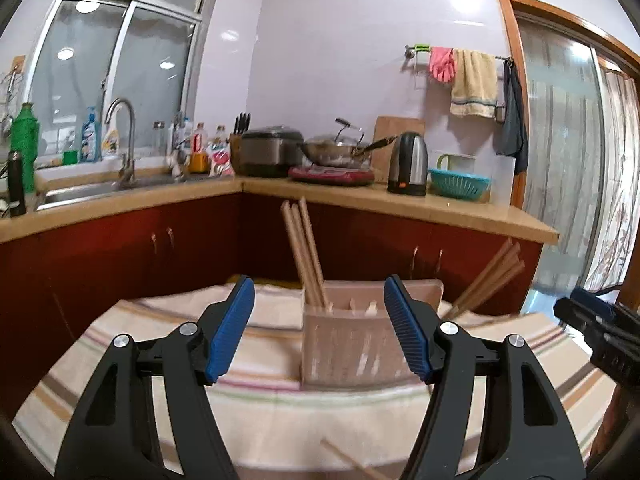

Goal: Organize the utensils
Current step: 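Open both grippers to release the chopsticks in the caddy, then withdraw both tools from the caddy toward the last loose chopsticks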

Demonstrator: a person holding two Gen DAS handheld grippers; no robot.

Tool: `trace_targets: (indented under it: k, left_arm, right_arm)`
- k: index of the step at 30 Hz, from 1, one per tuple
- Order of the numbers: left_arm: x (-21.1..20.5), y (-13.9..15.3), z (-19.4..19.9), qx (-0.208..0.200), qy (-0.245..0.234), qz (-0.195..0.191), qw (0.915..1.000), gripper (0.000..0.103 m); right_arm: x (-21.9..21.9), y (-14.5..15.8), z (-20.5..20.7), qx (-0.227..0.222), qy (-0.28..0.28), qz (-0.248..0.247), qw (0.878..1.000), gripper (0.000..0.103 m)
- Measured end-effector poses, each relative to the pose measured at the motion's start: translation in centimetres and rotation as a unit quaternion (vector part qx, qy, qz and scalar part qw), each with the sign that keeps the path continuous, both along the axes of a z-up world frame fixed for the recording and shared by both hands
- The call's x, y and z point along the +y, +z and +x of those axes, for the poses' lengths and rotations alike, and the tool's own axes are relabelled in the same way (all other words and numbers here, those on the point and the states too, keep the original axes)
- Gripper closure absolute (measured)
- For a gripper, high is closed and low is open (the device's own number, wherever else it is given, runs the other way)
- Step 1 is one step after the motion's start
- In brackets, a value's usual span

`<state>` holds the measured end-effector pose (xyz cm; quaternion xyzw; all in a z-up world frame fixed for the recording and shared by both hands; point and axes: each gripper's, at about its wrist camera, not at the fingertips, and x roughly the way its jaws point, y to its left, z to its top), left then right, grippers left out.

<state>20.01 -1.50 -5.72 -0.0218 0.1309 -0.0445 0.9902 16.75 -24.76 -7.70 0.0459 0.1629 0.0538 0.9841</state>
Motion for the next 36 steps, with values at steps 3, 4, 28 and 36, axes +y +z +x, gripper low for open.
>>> trace_targets:
  k: [3,4,28,36]
  left_arm:
    - [0.7,-1.7,-2.0,0.014,0.013,0.001,0.9998,0.037]
    - [0.9,-2.1,-2.5,0.018,0.017,0.002,0.9997,0.037]
    - [3.8,-10.1,-8.2,0.115,0.045,-0.01,0.9923,0.037]
    - [2.5,-10.4,-8.2,0.125,0.033,-0.005,0.9917,0.037]
  right_arm:
    - [0.2,-2.3,-1.6,0.018,0.001,0.001,1.0,0.057]
    - [0.5,-3.3,-2.1,0.028,0.003,-0.001,1.0,0.057]
    - [5.6,-13.6,-3.6,0.181,0.059,-0.043,0.981,0.081]
    - [5.1,-14.1,-3.8,0.195,0.064,-0.048,0.977,0.098]
